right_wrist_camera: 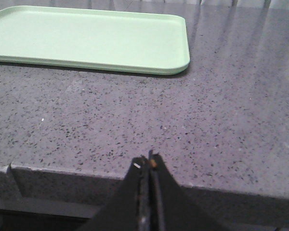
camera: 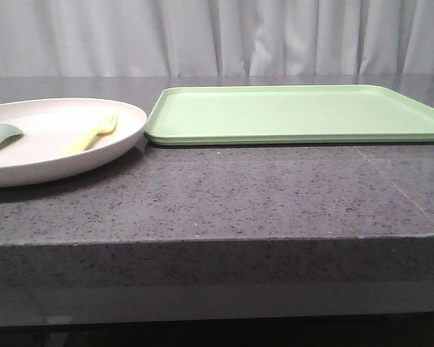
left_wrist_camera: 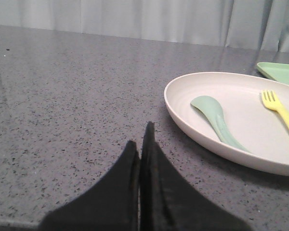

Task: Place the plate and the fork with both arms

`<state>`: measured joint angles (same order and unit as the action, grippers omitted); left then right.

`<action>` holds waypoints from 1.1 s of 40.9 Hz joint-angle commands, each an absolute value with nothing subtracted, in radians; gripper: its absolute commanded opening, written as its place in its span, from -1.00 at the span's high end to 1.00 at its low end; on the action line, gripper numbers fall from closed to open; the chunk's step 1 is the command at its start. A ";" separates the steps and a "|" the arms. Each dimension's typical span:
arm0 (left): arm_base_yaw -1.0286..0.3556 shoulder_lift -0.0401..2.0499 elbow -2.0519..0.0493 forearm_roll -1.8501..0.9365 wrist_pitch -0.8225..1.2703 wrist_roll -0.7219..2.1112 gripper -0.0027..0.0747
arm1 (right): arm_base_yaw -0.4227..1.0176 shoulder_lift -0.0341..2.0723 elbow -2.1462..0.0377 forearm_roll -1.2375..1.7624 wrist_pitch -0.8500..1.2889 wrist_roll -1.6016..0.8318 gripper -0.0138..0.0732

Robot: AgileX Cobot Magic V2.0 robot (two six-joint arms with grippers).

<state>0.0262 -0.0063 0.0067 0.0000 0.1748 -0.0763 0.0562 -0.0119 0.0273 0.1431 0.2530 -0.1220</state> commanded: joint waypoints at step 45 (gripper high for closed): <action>0.028 -0.027 0.009 -0.006 0.089 -0.077 0.98 | 0.057 -0.029 0.024 0.149 0.156 -0.129 0.84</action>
